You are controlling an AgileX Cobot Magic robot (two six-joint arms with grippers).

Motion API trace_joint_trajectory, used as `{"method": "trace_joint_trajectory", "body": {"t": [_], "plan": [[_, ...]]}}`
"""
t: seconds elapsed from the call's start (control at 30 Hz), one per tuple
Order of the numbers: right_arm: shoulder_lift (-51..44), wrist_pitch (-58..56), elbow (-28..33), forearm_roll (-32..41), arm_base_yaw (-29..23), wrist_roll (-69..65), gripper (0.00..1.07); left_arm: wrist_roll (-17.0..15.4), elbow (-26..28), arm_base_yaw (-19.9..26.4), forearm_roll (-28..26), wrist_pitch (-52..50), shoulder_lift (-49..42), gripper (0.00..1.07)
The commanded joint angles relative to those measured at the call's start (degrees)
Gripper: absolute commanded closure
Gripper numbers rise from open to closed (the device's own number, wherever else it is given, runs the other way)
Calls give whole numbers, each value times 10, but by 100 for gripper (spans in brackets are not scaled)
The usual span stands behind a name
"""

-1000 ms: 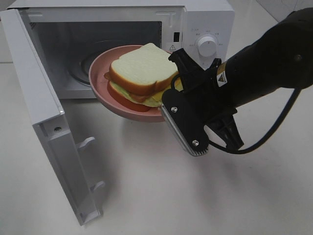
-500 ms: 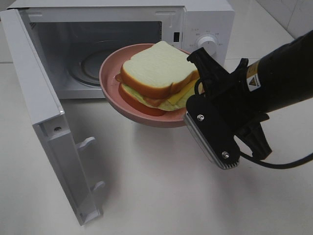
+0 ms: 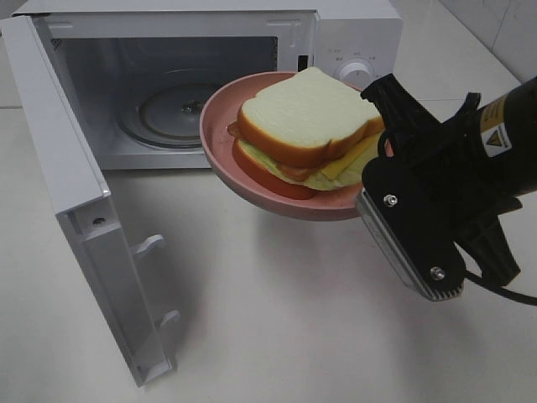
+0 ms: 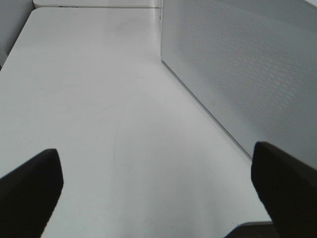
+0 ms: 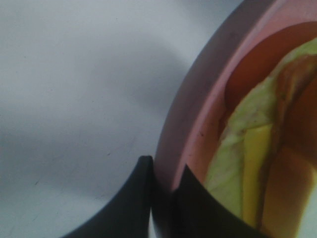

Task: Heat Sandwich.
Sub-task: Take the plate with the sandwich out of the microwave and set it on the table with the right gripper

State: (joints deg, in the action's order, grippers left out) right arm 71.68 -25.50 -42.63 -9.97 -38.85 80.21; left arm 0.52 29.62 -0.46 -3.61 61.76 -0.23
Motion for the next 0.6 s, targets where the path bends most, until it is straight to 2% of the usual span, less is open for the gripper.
{"method": "trace_joint_trajectory", "body": {"t": [0.03,0.4,0.5,0.6], "plan": [[-22,-3,7,-6,-2,-8,107,1,-1,4,1,-4,-4,9],[-66,-51,38,-7,-2,-62,107,1,-1,4,1,-4,-4,9],[-70,-66,38,-25,-2,-85,107,1,-1,4,1,-4,-4,9],[-72,-90,38,-82,-2,-154,107,1,-1,4,1,-4,-4,9]]}}
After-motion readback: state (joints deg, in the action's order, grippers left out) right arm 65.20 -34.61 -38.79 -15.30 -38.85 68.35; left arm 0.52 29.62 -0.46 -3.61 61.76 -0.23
